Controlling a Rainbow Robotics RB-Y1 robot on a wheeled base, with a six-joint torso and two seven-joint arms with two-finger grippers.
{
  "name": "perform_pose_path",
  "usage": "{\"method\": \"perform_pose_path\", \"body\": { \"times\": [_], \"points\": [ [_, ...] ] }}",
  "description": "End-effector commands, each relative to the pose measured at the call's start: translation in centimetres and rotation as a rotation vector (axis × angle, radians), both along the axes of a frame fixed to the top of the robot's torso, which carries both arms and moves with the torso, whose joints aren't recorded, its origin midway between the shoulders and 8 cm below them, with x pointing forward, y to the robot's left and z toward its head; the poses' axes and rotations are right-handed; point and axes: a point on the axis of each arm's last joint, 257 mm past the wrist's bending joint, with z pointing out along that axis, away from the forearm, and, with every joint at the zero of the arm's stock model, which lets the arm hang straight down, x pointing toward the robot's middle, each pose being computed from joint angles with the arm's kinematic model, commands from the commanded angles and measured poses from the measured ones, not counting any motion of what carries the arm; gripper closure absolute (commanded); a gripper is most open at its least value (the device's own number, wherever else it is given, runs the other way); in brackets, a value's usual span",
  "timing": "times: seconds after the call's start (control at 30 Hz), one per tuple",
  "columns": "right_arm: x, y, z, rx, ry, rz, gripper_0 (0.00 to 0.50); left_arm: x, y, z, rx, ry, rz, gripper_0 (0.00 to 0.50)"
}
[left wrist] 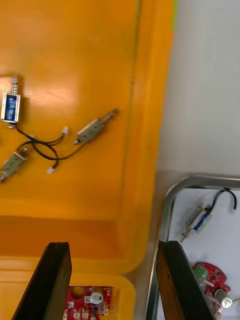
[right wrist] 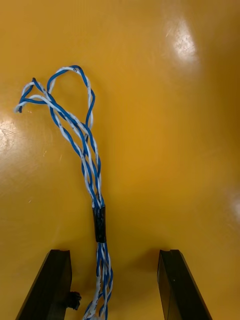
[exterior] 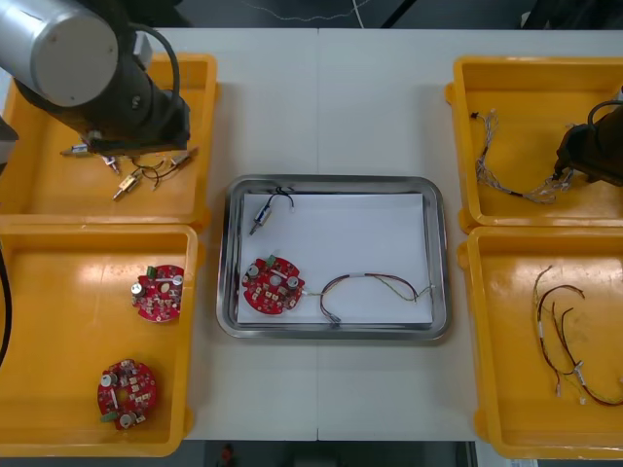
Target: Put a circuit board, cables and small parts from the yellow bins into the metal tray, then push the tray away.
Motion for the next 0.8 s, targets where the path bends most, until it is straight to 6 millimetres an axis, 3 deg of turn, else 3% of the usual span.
{"method": "perform_pose_path", "body": {
  "times": [0.03,0.1,0.13,0.17,0.2,0.27,0.53,0.8],
  "points": [
    [-0.2,0.2,-1.0,0.052,-0.010,-0.049,0.000,0.8,5.0,2.2,0.017,-0.019,0.027,0.000],
    [-0.4,0.3,-1.5,0.065,-0.006,-0.052,0.000,1.4,6.7,2.8,-0.013,-0.026,0.066,0.000],
    [-0.4,0.3,-1.5,0.069,-0.006,-0.054,0.026,1.5,7.1,2.9,-0.020,-0.029,0.076,0.000],
    [-0.4,0.5,-1.6,0.073,-0.007,-0.050,0.156,1.8,8.1,3.1,-0.030,-0.032,0.101,0.000],
    [-0.5,0.6,-1.8,0.082,-0.006,-0.053,0.389,2.0,9.0,3.3,-0.041,-0.033,0.127,0.000],
    [-0.6,0.8,-2.1,0.096,-0.005,-0.054,0.500,2.2,10.2,3.4,-0.053,-0.029,0.160,0.000],
    [-0.6,0.8,-1.9,0.098,-0.006,-0.048,0.500,3.5,14.8,2.6,-0.126,-0.017,0.327,0.000],
    [-2.0,-0.9,3.5,0.007,0.032,-0.027,0.500,5.1,17.0,2.3,-0.242,-0.032,0.539,0.000]
  ]
}}
